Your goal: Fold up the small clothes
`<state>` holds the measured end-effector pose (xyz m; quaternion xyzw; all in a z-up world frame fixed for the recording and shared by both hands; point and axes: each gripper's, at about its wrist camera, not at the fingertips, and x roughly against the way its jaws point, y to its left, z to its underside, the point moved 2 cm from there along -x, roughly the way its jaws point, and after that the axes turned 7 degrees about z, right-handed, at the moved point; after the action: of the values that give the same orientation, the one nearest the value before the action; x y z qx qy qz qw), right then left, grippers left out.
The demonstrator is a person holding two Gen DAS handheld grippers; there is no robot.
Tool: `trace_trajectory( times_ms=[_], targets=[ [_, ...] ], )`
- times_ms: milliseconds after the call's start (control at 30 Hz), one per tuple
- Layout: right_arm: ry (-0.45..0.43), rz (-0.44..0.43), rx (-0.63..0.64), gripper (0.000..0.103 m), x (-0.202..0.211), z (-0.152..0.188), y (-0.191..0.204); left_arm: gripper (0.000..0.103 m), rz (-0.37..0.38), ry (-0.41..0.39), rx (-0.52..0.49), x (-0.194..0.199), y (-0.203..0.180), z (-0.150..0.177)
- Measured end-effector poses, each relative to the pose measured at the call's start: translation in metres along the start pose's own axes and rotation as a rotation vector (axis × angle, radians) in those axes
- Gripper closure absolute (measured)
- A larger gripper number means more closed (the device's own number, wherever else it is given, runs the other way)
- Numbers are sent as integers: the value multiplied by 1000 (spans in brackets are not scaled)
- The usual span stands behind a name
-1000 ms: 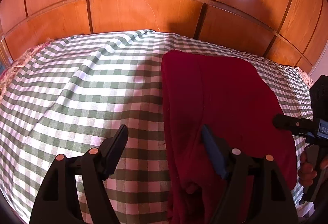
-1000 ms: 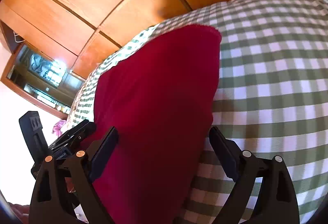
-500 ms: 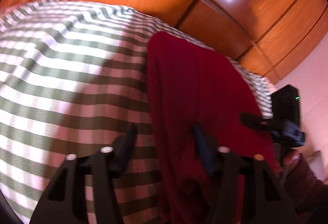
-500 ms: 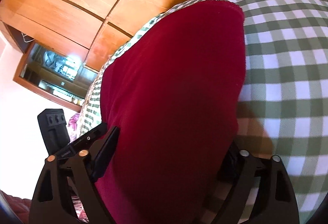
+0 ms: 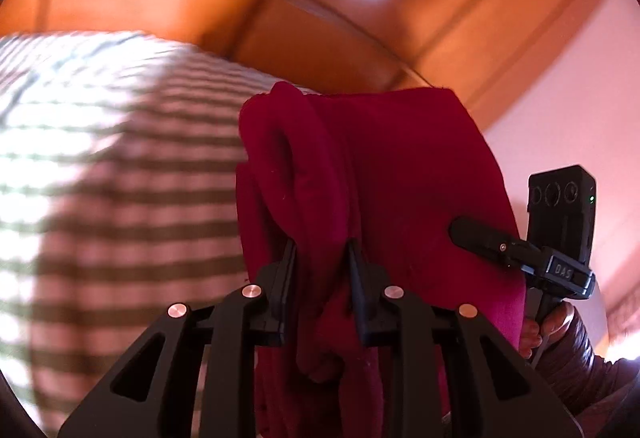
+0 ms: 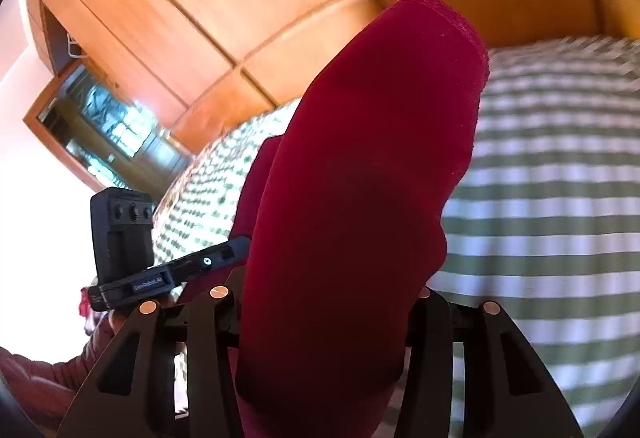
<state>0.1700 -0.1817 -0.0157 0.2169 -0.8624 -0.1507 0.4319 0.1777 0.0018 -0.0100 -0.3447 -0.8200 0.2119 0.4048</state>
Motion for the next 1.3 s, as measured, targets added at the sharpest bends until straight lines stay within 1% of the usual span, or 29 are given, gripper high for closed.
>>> trace_trajectory(
  times_ms=[67,133,233,267,300,367,433,467,500,533,567,600,633,667,700,767,800,833,900,933,1000,1033,1067,1100,1133,1167,1233,1300],
  targets=[
    [-51,43,-19,58,30,-4,-18,80,26,24,-43,-24,-24,-13],
    [-95,83,-43,58,55,-9,-39,80,46,54,-102,-57,-55,-30],
    [-153,145,-105,58,86,-15,-78,80,60,100,-172,-109,-98,-53],
    [-172,169,-137,58,98,-17,-98,80,55,115,-198,-124,-110,-58],
    [-180,180,-158,58,103,-17,-111,80,45,142,-233,-146,-124,-63],
    [-188,223,-235,57,112,-14,-150,80,11,193,-273,-179,-139,-64],
    [-162,256,-299,55,108,-5,-180,80,-73,295,-290,-224,-140,-55],
    [-134,304,-342,51,102,4,-200,78,-111,331,-289,-239,-137,-50],
    [-109,329,-367,47,98,12,-213,76,-154,343,-294,-252,-135,-42],
    [-84,340,-398,44,95,21,-226,73,-153,324,-295,-255,-135,-41],
    [-94,352,-439,33,93,32,-236,73,-149,313,-286,-255,-136,-41],
    [-115,351,-448,28,96,35,-238,72,-155,309,-279,-253,-137,-42],
    [-130,348,-449,27,100,37,-237,69,-166,303,-286,-250,-139,-42],
    [-139,365,-447,22,104,38,-234,68,-180,293,-299,-246,-138,-42],
    [-153,405,-432,21,111,37,-229,68,-196,274,-319,-236,-139,-42],
    [-195,509,-362,21,133,36,-217,67,-212,229,-344,-221,-143,-44],
    [-212,540,-334,22,139,35,-209,67,-219,183,-355,-212,-146,-46],
    [-231,572,-303,24,147,35,-199,69,-221,150,-367,-206,-151,-47],
    [-257,626,-241,37,160,34,-178,69,-219,100,-410,-193,-158,-42],
    [-267,640,-208,39,165,31,-173,69,-223,92,-430,-190,-160,-38],
    [-270,647,-145,46,166,31,-154,69,-220,109,-458,-188,-163,-29],
    [-256,663,-114,47,161,32,-147,68,-232,123,-469,-191,-162,-25],
    [-232,688,-94,48,153,36,-143,67,-266,140,-486,-198,-160,-20],
    [-200,695,-93,50,143,43,-140,67,-306,176,-504,-208,-154,-15],
    [-162,688,-108,52,130,53,-139,67,-325,190,-507,-212,-148,-10],
    [-144,708,-114,52,119,62,-137,66,-324,188,-501,-212,-144,-6],
    [-177,819,-46,52,102,80,-126,65,-312,173,-469,-209,-139,-6],
    [-200,876,-28,52,98,84,-119,65,-304,165,-438,-205,-139,-7]
  ],
)
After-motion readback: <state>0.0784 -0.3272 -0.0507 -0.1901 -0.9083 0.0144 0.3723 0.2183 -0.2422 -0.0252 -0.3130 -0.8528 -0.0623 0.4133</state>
